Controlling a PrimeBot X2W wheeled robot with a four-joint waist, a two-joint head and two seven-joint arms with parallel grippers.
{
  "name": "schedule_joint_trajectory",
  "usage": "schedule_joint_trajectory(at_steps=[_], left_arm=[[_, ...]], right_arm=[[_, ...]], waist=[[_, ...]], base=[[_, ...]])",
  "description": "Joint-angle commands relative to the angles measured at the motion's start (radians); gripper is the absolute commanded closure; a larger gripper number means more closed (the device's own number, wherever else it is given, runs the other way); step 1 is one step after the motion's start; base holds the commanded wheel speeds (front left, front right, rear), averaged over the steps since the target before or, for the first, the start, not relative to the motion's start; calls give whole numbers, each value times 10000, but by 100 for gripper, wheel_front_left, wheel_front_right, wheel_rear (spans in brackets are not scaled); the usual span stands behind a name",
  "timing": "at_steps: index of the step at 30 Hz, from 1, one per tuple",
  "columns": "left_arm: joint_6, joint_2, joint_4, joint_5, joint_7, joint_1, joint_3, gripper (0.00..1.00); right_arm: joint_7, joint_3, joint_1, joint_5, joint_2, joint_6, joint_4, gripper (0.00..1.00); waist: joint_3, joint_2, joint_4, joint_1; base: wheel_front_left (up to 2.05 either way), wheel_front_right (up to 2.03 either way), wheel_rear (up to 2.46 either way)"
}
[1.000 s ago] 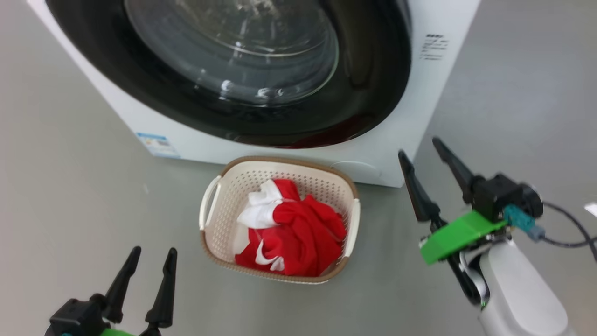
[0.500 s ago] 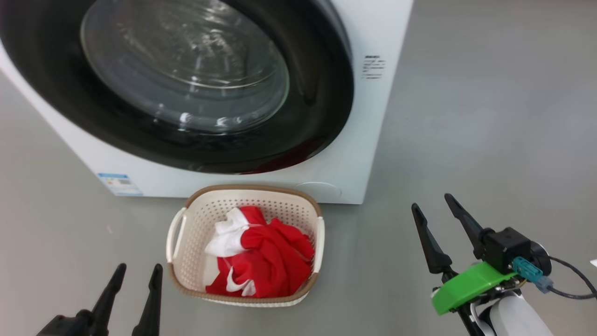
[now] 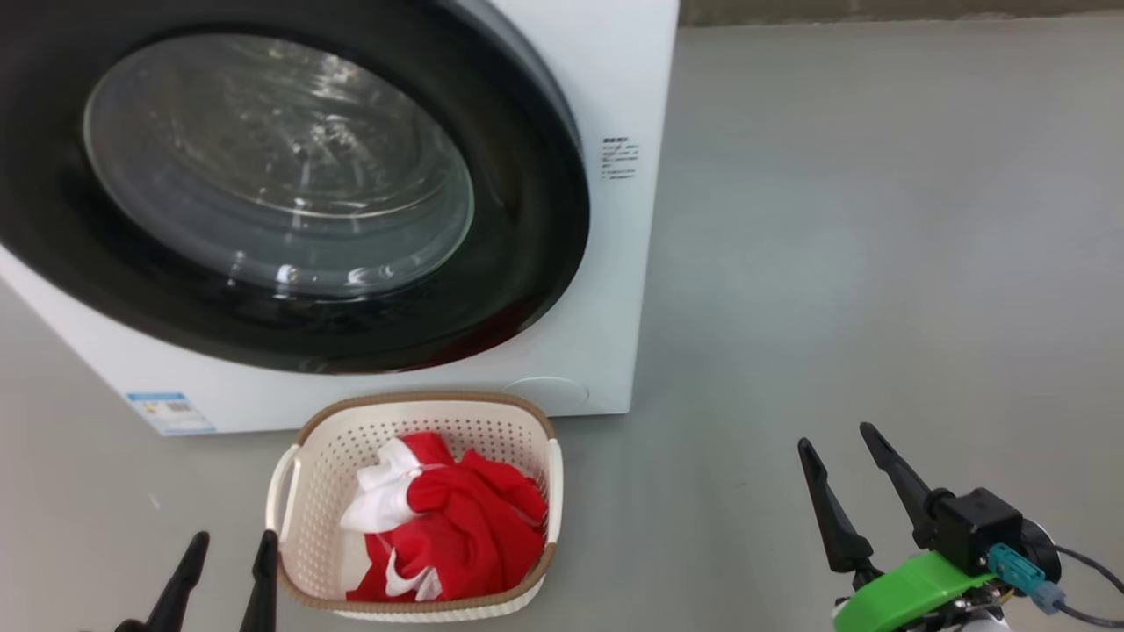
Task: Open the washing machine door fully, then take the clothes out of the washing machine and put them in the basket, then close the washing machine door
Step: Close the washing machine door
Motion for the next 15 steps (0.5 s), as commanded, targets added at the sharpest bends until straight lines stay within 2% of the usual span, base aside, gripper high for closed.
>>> schedule_joint_trajectory(at_steps=[1,15], left_arm=[[-54,131,-262,117,-120,-78,465,0],[-54,21,-291,234,-120,206,874,0]], right_arm=[[-38,118,22,-38,3,-36,-308,0],[-38,-263,964,15,-113,-36,-607,0]], waist=[[-191,0,-236,0],[-550,0,-738,0]], base=[[0,0,0],[0,0,0]])
